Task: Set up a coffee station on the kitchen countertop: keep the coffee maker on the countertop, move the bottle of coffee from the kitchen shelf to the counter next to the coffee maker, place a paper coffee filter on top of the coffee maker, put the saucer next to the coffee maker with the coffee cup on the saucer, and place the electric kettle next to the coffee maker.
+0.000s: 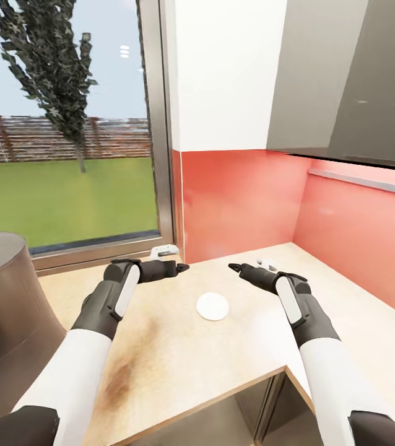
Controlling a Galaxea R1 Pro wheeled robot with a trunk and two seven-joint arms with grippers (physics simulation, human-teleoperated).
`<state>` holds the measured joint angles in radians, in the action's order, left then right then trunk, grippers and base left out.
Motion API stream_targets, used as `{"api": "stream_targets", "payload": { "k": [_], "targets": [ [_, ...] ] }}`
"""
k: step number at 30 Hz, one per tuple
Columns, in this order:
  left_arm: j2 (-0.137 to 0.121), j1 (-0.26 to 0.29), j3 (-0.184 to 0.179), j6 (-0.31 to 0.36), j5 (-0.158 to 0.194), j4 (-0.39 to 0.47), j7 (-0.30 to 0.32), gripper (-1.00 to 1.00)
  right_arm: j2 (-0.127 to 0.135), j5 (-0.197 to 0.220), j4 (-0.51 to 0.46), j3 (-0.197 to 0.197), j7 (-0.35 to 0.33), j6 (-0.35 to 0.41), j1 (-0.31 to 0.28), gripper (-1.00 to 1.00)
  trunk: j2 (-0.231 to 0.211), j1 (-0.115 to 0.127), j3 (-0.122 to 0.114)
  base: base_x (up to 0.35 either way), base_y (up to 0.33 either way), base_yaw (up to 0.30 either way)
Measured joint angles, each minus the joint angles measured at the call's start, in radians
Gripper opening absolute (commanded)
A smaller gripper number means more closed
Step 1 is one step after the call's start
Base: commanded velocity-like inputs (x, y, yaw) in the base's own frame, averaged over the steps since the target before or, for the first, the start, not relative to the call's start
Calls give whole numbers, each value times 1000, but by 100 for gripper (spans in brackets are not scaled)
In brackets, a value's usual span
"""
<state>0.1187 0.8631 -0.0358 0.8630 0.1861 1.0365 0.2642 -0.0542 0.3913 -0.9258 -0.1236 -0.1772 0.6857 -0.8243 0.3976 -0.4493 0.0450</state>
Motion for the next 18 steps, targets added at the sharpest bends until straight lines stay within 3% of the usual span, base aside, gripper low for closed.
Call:
{"api": "stream_targets", "payload": {
  "k": [5, 8, 18],
  "targets": [
    [0, -33, -1, 1, -2, -55, 2, 100, 1, -5, 6, 1, -1, 0, 0, 100, 0, 0, 0, 38, -96, 11],
    [-1, -80, 0, -1, -2, -105, 3, 100, 19, -8, 10, 1, -2, 0, 0, 100, 0, 0, 0, 2, -5, 0],
    [-2, -106, 7, -3, -3, -105, 0, 100, 31, -6, 80, 3, -6, -3, 0, 100, 0, 0, 0, 44, -1, 0]
  ]
}}
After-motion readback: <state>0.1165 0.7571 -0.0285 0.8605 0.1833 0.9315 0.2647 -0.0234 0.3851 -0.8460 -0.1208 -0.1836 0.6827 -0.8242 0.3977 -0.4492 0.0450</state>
